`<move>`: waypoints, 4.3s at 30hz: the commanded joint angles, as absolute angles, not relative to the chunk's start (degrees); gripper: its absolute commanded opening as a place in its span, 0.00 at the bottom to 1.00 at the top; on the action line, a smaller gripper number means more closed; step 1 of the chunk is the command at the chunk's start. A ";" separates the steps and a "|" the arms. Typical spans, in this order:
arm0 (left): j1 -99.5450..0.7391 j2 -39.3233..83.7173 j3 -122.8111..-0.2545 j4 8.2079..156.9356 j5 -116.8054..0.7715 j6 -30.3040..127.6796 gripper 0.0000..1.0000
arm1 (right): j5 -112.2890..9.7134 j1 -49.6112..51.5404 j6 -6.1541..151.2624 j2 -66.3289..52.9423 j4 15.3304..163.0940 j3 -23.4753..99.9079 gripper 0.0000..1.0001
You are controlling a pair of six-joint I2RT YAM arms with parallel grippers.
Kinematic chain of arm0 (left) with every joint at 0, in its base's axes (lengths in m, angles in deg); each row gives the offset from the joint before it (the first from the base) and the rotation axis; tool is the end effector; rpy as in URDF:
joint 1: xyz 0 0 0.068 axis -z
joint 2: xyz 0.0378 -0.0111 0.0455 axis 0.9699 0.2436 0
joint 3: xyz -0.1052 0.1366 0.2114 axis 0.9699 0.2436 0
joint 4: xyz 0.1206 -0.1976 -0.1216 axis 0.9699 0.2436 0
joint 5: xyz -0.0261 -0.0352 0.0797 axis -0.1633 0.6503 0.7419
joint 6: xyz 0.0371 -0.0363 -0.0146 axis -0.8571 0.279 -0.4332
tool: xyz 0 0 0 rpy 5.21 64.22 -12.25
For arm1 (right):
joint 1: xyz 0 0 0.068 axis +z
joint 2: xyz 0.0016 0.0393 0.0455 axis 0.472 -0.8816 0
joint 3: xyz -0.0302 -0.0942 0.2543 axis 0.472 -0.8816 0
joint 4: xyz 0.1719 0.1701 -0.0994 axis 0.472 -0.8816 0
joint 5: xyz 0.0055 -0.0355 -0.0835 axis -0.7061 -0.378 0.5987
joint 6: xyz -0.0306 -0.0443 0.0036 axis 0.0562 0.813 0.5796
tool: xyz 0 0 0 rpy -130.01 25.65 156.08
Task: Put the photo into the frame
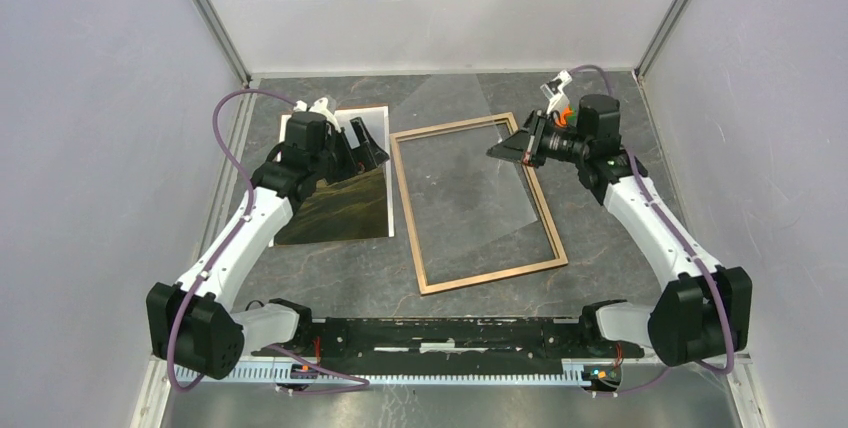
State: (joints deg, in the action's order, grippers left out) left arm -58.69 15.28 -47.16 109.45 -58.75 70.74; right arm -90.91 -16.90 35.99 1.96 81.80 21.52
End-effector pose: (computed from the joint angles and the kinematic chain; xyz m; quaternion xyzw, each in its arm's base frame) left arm 0.2506 -0.0833 0.3092 -0.0910 0.8822 -0.2590 0.3826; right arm 0.2732 0.0811 0.3304 -0.0073 0.7901 0.5311 0.3060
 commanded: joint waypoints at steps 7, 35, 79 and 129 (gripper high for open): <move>-58.86 13.30 -47.03 110.08 -57.19 67.16 1.00 | -92.73 -21.66 39.95 -6.05 91.09 11.28 0.00; -58.85 15.52 -45.37 107.22 -59.46 68.26 1.00 | -101.38 -33.68 48.10 -12.70 98.07 1.16 0.00; -58.86 15.64 -44.12 106.43 -60.21 68.64 1.00 | -100.86 -36.22 48.44 -15.76 100.18 0.90 0.00; -58.88 15.43 -43.42 105.82 -61.18 69.45 1.00 | -99.59 -37.03 49.39 -17.93 99.33 1.98 0.00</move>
